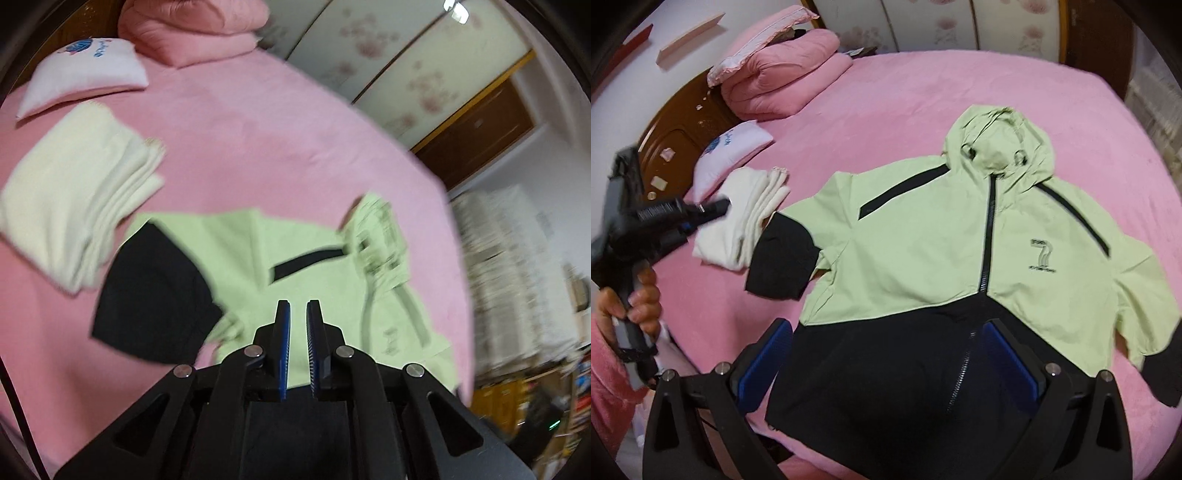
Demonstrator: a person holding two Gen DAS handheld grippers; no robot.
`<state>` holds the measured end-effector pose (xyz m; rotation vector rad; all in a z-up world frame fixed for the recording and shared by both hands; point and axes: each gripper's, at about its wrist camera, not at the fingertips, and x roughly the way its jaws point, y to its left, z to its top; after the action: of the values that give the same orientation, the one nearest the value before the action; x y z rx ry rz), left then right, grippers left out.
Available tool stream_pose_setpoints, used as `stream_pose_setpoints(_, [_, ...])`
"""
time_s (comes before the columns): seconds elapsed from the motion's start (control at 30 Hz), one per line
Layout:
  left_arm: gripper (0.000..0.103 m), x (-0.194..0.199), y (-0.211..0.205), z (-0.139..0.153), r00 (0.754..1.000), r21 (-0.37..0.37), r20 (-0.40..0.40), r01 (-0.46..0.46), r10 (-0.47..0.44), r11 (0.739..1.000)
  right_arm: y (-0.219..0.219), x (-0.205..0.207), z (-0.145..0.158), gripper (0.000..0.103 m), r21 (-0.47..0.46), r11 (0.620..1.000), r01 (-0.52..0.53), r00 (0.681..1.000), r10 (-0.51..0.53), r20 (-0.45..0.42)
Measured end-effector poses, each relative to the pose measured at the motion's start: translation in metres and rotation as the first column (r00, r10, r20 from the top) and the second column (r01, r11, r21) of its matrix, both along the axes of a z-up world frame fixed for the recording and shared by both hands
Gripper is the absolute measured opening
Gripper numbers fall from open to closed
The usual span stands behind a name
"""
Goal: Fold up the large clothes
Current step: 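Lift the cuff with the left tool and carry it across the jacket body toward the hood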
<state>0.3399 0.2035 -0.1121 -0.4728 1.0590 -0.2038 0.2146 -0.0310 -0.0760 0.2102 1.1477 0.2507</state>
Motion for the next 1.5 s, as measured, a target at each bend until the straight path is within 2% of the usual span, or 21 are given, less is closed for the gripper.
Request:
stream_pose_setpoints(0.1, [0.016, -0.01, 0.004, -0.018, 0.995, 0.164, -0.099, 0.022, -0.006, 0.986, -0.002, 0.01, -0.022, 0.103, 0.102, 0.995, -0.013, 0.998, 0.018, -0.053])
stream_pose_setpoints(0.17, [0.035, -0.007, 0.014, -0.046, 0.989, 0.226, -0.144, 0.072, -0.04, 0.971, 0.003, 0.021, -0.042, 0.103, 0.177, 0.984, 0.002, 0.995, 0.016, -0.103])
stream_pose_setpoints(0.23, [0.047, -0.009, 0.01, -0.069, 0.981, 0.258, -0.167, 0.142, -0.101, 0.956, 0.009, 0.028, -0.056, 0.103, 0.215, 0.976, 0.034, 0.992, -0.006, -0.127])
stream_pose_setpoints(0.37, [0.05, -0.009, 0.015, -0.127, 0.954, 0.342, -0.222, 0.27, -0.201, 0.9, 0.025, 0.032, -0.084, 0.103, 0.255, 0.964, 0.078, 0.99, -0.044, -0.137])
stream_pose_setpoints(0.47, [0.05, -0.006, 0.015, -0.167, 0.937, 0.436, -0.259, 0.328, -0.232, 0.838, 0.033, 0.033, -0.103, 0.103, 0.258, 0.962, 0.088, 0.988, -0.05, -0.148])
stream_pose_setpoints(0.57, [0.052, -0.008, 0.015, -0.194, 0.916, 0.536, -0.287, 0.395, -0.28, 0.746, 0.034, 0.031, -0.118, 0.103, 0.26, 0.962, 0.089, 0.986, -0.048, -0.16])
stream_pose_setpoints(0.6, [0.055, -0.01, 0.015, -0.202, 0.902, 0.557, -0.307, 0.43, -0.304, 0.711, 0.035, 0.031, -0.122, 0.103, 0.256, 0.963, 0.088, 0.985, -0.046, -0.166])
stream_pose_setpoints(0.67, [0.064, -0.014, 0.014, -0.21, 0.88, 0.555, -0.327, 0.474, -0.345, 0.684, 0.036, 0.027, -0.129, 0.103, 0.239, 0.967, 0.084, 0.984, -0.043, -0.175])
stream_pose_setpoints(0.77, [0.073, -0.025, 0.01, -0.214, 0.834, 0.537, -0.332, 0.551, -0.44, 0.639, 0.034, 0.023, -0.136, 0.103, 0.228, 0.97, 0.084, 0.982, -0.043, -0.182])
stream_pose_setpoints(0.83, [0.073, -0.032, 0.007, -0.221, 0.81, 0.579, -0.338, 0.58, -0.479, 0.573, 0.03, 0.022, -0.139, 0.103, 0.225, 0.969, 0.099, 0.981, -0.057, -0.186])
stream_pose_setpoints(0.93, [0.073, -0.034, 0.004, -0.231, 0.807, 0.639, -0.321, 0.571, -0.496, 0.516, 0.022, 0.02, -0.142, 0.103, 0.216, 0.967, 0.134, 0.977, -0.093, -0.193])
stream_pose_setpoints(0.97, [0.071, -0.034, 0.004, -0.23, 0.811, 0.658, -0.294, 0.556, -0.506, 0.508, 0.018, 0.019, -0.143, 0.103, 0.21, 0.966, 0.151, 0.975, -0.11, -0.195])
stream_pose_setpoints(1.0, [0.067, -0.036, 0.004, -0.229, 0.81, 0.667, -0.274, 0.548, -0.518, 0.504, 0.015, 0.018, -0.143, 0.103, 0.206, 0.964, 0.165, 0.973, -0.125, -0.196])
stream_pose_setpoints(1.07, [0.033, -0.039, 0.002, -0.224, 0.794, 0.647, -0.261, 0.566, -0.548, 0.511, 0.007, 0.015, -0.14, 0.103, 0.202, 0.959, 0.2, 0.967, -0.16, -0.198])
stream_pose_setpoints(1.1, [0.028, -0.042, 0.001, -0.222, 0.785, 0.629, -0.274, 0.584, -0.556, 0.514, 0.003, 0.013, -0.139, 0.103, 0.201, 0.956, 0.213, 0.965, -0.173, -0.197])
stream_pose_setpoints(1.17, [0.025, -0.047, 0.0, -0.218, 0.779, 0.621, -0.291, 0.596, -0.556, 0.509, -0.005, 0.011, -0.135, 0.103, 0.204, 0.95, 0.236, 0.961, -0.197, -0.195])
stream_pose_setpoints(1.2, [0.025, -0.049, 0.004, -0.214, 0.782, 0.61, -0.296, 0.597, -0.549, 0.522, -0.007, 0.011, -0.133, 0.103, 0.203, 0.948, 0.244, 0.959, -0.205, -0.194])
stream_pose_setpoints(1.27, [0.023, -0.049, 0.015, -0.204, 0.807, 0.574, -0.291, 0.578, -0.515, 0.581, -0.013, 0.01, -0.129, 0.103, 0.2, 0.943, 0.266, 0.955, -0.229, -0.188])
stream_pose_setpoints(1.33, [0.022, -0.047, 0.031, -0.191, 0.849, 0.55, -0.272, 0.523, -0.452, 0.651, -0.019, 0.008, -0.124, 0.103, 0.209, 0.935, 0.288, 0.95, -0.252, -0.181])
stream_pose_setpoints(1.43, [0.02, -0.043, 0.052, -0.167, 0.903, 0.532, -0.224, 0.429, -0.367, 0.73, -0.028, 0.005, -0.119, 0.103, 0.229, 0.917, 0.326, 0.941, -0.29, -0.177])
stream_pose_setpoints(1.5, [0.018, -0.037, 0.063, -0.149, 0.925, 0.523, -0.199, 0.379, -0.323, 0.764, -0.032, 0.003, -0.115, 0.103, 0.237, 0.909, 0.342, 0.936, -0.307, -0.172])
